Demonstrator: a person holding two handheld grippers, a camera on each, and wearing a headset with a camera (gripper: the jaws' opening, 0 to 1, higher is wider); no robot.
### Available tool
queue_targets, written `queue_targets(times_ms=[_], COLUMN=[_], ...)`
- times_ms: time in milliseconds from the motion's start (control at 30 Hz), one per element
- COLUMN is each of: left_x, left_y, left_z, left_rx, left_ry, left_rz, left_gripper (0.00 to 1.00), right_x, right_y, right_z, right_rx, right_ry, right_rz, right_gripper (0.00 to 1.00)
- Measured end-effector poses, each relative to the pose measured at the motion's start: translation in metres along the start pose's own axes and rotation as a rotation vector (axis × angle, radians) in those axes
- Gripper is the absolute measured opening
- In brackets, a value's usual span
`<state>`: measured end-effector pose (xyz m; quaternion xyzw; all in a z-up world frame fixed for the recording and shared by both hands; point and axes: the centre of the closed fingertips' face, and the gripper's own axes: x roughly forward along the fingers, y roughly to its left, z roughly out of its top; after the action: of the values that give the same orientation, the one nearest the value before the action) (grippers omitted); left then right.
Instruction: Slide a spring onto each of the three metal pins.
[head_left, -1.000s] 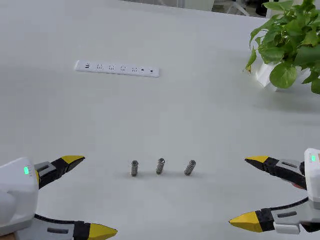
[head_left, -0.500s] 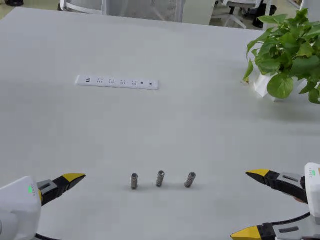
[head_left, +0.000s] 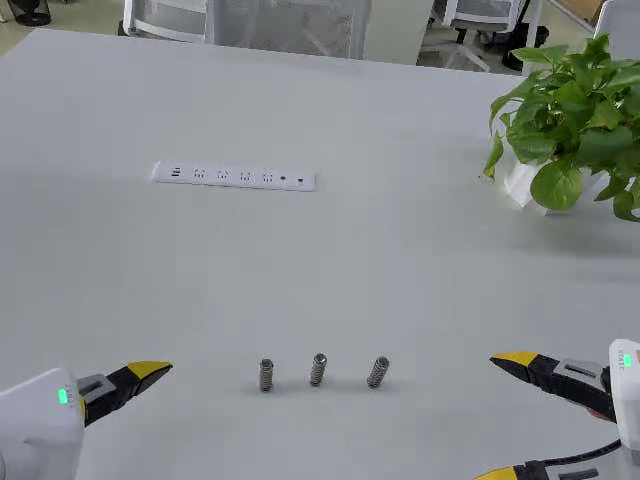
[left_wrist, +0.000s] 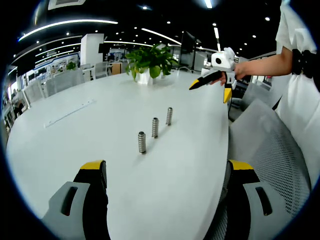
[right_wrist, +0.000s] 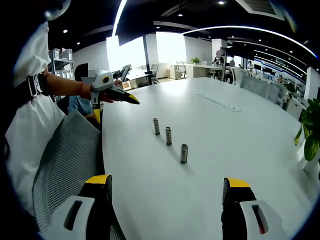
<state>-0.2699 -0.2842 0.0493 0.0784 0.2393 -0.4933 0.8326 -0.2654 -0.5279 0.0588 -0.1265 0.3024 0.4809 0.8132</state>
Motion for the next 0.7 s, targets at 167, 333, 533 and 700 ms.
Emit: queue_targets(times_ms=[167,333,533,700], left_x=[-0.0004,-0.0007,-0.0002,-0.0003], left_y=[0.0001,-0.0004,-0.0013,-0.0016], left_z=[0.0001,0.0004,0.0005,0.0009], left_rx=[0.002,0.002,0.002,0.002], left_ry=[0.001,0.0,0.0,-0.001], left_rz=[-0.001,-0.001,-0.004,-0.007], left_gripper=[0.99,0.99,0.99,0.99], right_x=[0.0,-0.0001,0.0002,0.0012], right_y=[0.0006,0.0006,0.0005,0.0014], right_z=[0.0004,0.0004,-0.0002,0.0006], right_rx=[-0.002,0.0,0.002,0.0], right_ry=[0.0,-0.002,0.0,0.002], right_rz=[-0.002,-0.002,-0.001,0.002], right_gripper=[0.91,0.91,0.9,0.9])
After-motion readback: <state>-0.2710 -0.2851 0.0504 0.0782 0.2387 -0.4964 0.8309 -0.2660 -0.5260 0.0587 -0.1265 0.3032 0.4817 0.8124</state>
